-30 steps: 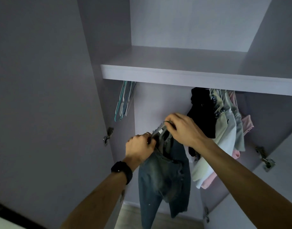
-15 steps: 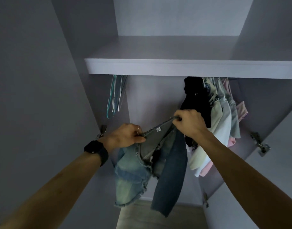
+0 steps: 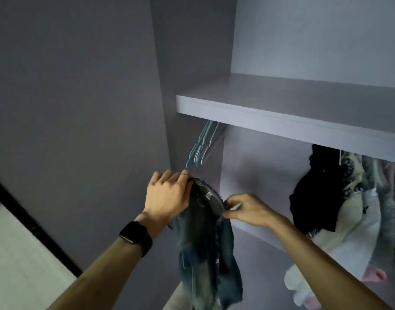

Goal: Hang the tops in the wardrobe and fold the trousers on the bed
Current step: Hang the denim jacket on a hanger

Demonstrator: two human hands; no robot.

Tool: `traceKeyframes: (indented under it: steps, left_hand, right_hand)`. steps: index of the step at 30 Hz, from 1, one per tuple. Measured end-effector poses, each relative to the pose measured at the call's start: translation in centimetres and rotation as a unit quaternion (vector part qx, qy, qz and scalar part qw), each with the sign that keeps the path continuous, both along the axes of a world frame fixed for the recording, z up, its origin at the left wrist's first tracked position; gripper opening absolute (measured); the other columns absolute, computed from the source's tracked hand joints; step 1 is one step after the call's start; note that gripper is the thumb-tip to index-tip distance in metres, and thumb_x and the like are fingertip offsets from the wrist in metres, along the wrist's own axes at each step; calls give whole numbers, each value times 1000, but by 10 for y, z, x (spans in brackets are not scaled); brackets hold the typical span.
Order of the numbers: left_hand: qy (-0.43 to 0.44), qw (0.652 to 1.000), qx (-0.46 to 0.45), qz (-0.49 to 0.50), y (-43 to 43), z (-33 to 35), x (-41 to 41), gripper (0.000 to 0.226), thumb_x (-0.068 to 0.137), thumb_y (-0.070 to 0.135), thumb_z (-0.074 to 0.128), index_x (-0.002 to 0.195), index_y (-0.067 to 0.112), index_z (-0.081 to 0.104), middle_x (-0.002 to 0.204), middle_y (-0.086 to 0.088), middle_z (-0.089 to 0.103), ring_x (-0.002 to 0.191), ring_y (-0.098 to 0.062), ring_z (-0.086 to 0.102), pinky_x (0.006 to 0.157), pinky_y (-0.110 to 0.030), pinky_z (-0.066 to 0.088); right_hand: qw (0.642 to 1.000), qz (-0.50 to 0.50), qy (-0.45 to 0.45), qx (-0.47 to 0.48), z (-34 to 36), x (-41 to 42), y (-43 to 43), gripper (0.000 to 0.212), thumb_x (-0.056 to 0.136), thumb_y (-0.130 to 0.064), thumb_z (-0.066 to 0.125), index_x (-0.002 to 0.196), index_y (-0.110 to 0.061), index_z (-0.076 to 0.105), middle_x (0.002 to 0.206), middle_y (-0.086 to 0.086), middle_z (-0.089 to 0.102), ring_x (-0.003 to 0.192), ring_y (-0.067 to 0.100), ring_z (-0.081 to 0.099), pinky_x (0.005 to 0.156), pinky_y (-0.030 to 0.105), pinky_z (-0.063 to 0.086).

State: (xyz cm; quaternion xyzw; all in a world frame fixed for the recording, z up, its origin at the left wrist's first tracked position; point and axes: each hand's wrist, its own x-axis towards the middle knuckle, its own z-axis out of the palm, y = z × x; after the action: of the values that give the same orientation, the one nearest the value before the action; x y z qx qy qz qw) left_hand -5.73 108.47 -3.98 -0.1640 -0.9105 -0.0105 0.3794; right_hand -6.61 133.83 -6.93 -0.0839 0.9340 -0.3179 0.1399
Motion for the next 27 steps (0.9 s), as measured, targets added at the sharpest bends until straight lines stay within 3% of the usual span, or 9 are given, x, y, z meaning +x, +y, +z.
traceKeyframes:
  steps: [3,6,8,11,13,16,22,27]
  left_hand:
    - [92,993,-73,21,-15,8,-6,12,81,15,67,92,13,69,68,0,59,69,-29,53,64,-37,33]
    - [130,980,-150,33,-42,22,-21,22,81,6,55,97,11,70,80,-5,60,79,-31,55,77,-42,40]
    - [133,974,-175,48,-59,29,-34,23,85,5,52,100,9,70,103,-11,66,102,-34,61,98,-53,40]
    - [119,968,-205,82,-77,36,-48,26,90,8,47,104,6,69,137,-16,59,137,-36,46,118,-63,17]
    - [112,964,-221,98,-85,37,-56,35,92,11,38,107,5,69,149,-17,50,146,-36,36,121,-64,4]
    - [136,961,-211,116,-102,30,-69,38,91,11,37,108,4,70,154,-18,43,148,-37,32,122,-61,-3]
    - [198,944,-240,107,-125,19,-89,23,96,14,51,117,12,58,163,-17,26,152,-38,20,123,-61,2]
    - [239,935,-245,95,-139,4,-105,20,101,17,47,119,9,54,161,-18,30,151,-39,22,121,-64,8]
  right_hand:
    - [997,-13,46,-53,3,-20,-12,34,89,-31,73,122,-28,67,120,-9,69,103,9,66,94,23,50]
    - [991,-34,108,-77,14,-48,-27,38,93,-28,69,129,-19,61,124,-2,67,112,16,64,94,22,46]
    - [985,-57,134,-91,23,-67,-38,37,94,-26,67,129,-15,60,126,1,67,112,18,63,90,19,43]
    - [980,-85,148,-97,31,-96,-56,38,95,-25,65,130,-12,58,129,5,65,116,21,61,91,20,41]
    - [980,-101,150,-83,31,-116,-64,40,95,-27,65,131,-12,57,132,6,63,119,23,60,96,25,44]
    - [978,-137,140,-64,20,-146,-76,42,95,-33,63,130,-12,56,132,10,63,121,29,59,98,32,47]
    - [966,-214,124,-76,-14,-195,-103,45,98,-40,57,129,-8,49,130,18,62,118,38,59,95,39,49]
    - [945,-284,120,-113,-48,-230,-122,67,101,-43,54,148,-1,30,144,24,50,125,43,55,100,46,49]
